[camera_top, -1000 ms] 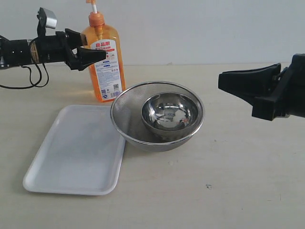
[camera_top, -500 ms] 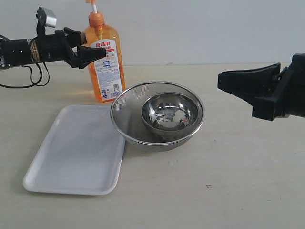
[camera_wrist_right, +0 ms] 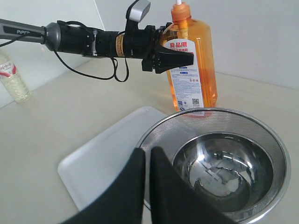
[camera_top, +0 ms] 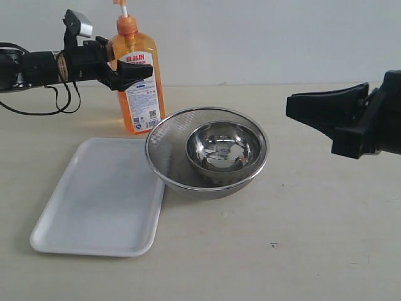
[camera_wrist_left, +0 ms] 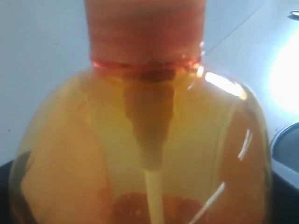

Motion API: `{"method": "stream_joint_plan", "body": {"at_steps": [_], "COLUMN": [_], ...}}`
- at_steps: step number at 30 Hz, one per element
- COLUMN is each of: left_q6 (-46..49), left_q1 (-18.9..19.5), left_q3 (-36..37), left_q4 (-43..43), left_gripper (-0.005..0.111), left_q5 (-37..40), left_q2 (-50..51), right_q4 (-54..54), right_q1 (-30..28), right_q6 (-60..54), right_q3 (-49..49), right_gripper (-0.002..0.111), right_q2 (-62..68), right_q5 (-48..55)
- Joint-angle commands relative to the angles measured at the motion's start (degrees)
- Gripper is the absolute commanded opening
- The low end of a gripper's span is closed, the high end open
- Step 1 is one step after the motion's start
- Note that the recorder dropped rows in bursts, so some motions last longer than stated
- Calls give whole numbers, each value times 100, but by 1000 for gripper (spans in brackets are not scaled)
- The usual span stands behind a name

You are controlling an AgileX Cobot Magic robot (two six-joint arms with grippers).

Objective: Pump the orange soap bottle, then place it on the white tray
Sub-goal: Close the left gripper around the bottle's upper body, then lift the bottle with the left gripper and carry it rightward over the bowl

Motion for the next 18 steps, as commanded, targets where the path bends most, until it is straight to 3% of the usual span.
{"method": "stream_joint_plan", "body": {"at_steps": [1,5,7,12,18], "left_q6": [58,42,42,42,55], "left_q1": [-84,-84,-84,-84,-62], "left_q3": [8,8,8,8,-29], "left_q4": [-146,-160,-160,-330,-813], "left_gripper": [84,74,59,9,5], "left_q5": [229,271,296,350,180], "left_q2": [-23,-23,-23,-23,-63], "right_q4": [-3,-13,-15,-25,174], "right_q1": [5,5,5,5,5], "right_q6": [-22,-22,-22,-49,-155], "right_q3": [23,23,23,23,23], "right_gripper": [0,0,0,0,0], "right_q2": [-17,-17,-17,-17,-17], "right_q5": [-45,-45,-57,-67,293]}}
